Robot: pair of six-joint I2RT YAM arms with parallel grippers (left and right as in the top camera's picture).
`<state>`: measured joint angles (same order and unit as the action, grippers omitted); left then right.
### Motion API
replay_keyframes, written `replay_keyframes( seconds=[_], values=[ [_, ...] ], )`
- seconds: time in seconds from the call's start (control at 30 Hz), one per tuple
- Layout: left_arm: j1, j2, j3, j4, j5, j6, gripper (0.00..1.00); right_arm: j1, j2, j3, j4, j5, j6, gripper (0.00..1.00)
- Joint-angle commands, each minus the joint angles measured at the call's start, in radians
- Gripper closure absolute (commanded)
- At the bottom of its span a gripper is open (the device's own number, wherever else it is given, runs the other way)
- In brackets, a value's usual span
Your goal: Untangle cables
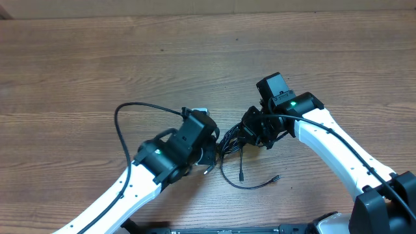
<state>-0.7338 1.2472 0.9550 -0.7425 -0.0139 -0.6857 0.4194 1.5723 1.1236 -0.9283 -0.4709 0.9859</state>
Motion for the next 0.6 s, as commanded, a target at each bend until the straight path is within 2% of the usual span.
replay_keyframes(
  seconds=[0.0,0.17,0.3,0.4,0.57],
  values=[
    [-0.022,0.045,-0.065,0.082,0.024,-0.032,0.63,-0.001,-0.022,0.016,0.002,-0.017,-0.012,0.96],
    [-0.022,0.088,-0.069,0.164,0.175,0.041,0.61,-0.001,-0.022,0.016,0.002,-0.017,-0.012,0.96],
    [-0.022,0.113,-0.069,0.172,0.151,0.043,0.57,-0.001,-0.022,0.016,-0.001,-0.017,-0.012,0.96],
    [-0.022,0.144,-0.069,0.173,0.142,0.043,0.60,-0.001,-0.022,0.016,-0.002,-0.017,-0.016,0.96],
    [-0.023,0.207,-0.069,0.181,0.145,0.027,0.72,-0.001,-0.022,0.016,-0.003,-0.017,-0.016,0.96]
  ],
)
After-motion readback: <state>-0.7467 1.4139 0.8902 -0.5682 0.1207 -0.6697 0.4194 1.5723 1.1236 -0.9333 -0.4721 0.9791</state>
